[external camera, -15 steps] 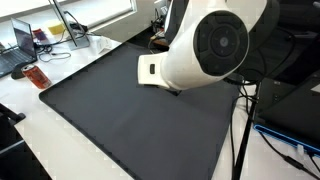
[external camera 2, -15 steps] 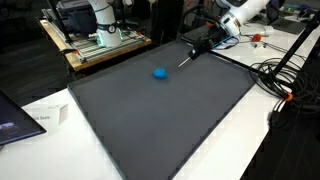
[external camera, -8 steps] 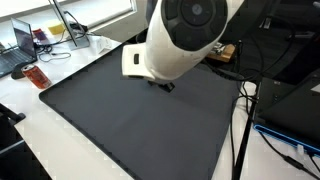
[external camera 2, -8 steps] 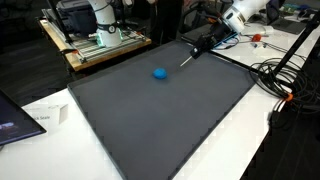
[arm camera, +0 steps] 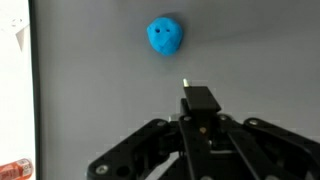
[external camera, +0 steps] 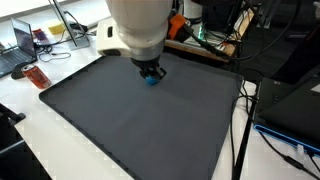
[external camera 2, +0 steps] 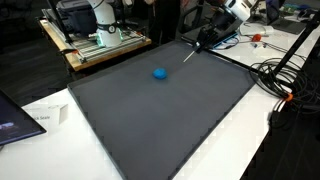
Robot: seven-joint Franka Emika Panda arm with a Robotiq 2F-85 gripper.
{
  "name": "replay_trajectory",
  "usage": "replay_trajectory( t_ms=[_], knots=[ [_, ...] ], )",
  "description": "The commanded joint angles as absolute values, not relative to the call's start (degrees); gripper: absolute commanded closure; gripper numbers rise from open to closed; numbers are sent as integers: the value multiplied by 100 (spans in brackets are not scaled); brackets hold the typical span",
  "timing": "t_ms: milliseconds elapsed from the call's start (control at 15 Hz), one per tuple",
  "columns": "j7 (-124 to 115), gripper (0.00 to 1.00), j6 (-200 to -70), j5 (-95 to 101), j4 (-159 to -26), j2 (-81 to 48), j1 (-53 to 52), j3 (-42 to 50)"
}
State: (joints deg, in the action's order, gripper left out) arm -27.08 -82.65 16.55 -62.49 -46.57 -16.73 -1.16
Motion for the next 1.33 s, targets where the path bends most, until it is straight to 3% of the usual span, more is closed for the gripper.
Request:
replay_trajectory(
  t_ms=[0, 667, 1267],
  knots=[
    [-2464, 97, -8760, 1328, -7151, -3964, -1361, -277],
    [-1501, 97, -9819, 658, -8908, -2746, -694, -178],
    [-86, 97, -10395, -167, -9586, -2338, 204, -101]
  ],
)
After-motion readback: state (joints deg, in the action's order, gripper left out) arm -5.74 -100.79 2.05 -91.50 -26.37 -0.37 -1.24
